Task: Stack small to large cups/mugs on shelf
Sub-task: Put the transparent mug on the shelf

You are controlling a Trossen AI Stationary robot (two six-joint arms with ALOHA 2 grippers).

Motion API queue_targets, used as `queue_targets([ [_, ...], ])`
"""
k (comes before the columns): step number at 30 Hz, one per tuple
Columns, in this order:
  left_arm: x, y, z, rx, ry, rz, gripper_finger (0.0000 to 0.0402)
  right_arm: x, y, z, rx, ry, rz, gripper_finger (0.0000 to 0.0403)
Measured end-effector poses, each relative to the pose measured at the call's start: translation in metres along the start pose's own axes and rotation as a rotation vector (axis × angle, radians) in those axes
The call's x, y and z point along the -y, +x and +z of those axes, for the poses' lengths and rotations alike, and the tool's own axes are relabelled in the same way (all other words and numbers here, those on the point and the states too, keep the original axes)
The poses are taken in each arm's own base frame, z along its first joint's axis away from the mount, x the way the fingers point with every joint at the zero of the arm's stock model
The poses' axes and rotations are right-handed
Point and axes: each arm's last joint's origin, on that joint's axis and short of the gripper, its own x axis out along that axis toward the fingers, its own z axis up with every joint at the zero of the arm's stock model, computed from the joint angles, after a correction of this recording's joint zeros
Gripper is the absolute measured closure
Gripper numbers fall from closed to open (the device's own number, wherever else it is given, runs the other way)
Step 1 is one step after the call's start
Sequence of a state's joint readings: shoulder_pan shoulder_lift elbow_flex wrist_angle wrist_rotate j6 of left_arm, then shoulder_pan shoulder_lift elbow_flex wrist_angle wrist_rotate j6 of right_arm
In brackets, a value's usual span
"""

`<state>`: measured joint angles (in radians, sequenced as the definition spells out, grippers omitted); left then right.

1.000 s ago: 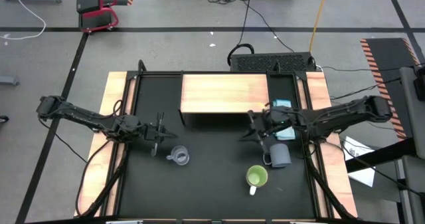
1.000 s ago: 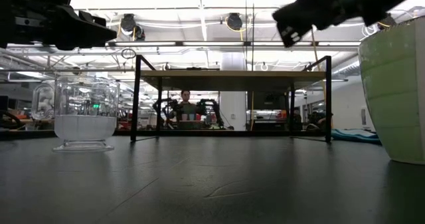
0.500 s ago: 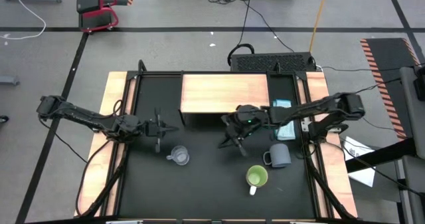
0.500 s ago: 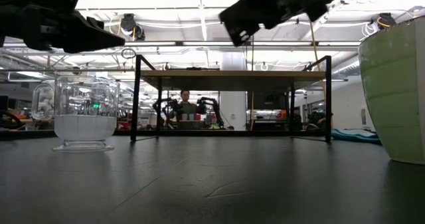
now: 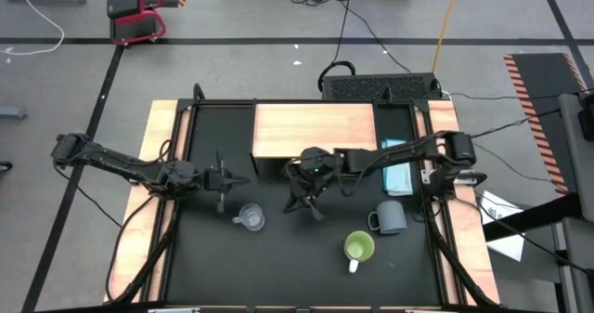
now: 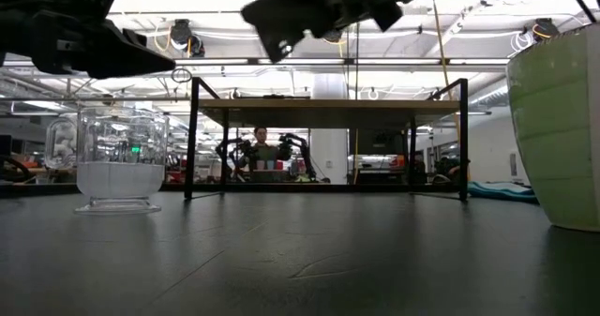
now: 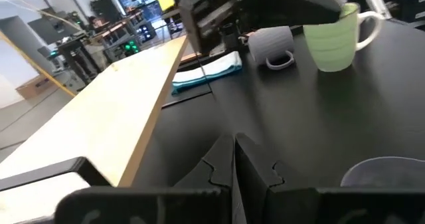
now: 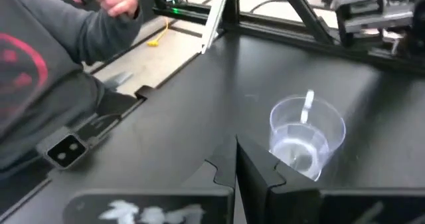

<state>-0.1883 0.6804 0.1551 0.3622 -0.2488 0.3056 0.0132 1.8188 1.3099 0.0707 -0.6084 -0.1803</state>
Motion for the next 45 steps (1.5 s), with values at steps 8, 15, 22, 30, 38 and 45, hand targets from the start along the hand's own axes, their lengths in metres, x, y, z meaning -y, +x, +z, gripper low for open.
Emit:
queue_targets([
  [8,-0.001,0.0,-0.001,-0.023,0.007,0.042,0.0382,0.009,0.022,-0.001,-0.019,-0.079,0.011,0.0394],
  [15,0.0,0.0,-0.004,-0.05,0.021,0.036,0.0382,0.01,0.021,0.017,0.043,-0.135,-0.008,0.0324],
  [22,-0.001,0.0,-0.005,-0.066,0.02,0.051,0.0382,0.013,0.026,0.015,0.019,-0.145,-0.025,0.025],
  [30,-0.001,0.0,-0.005,-0.066,0.019,0.055,0.0382,0.021,0.048,-0.003,-0.019,-0.16,-0.01,0.0228],
  [38,-0.001,0.0,-0.005,-0.069,0.016,0.055,0.0382,0.025,0.05,0.002,0.003,-0.2,-0.015,0.0229],
  [45,-0.002,0.0,-0.005,-0.067,0.017,0.061,0.0382,0.032,0.063,-0.001,-0.024,-0.211,0.004,0.0231],
])
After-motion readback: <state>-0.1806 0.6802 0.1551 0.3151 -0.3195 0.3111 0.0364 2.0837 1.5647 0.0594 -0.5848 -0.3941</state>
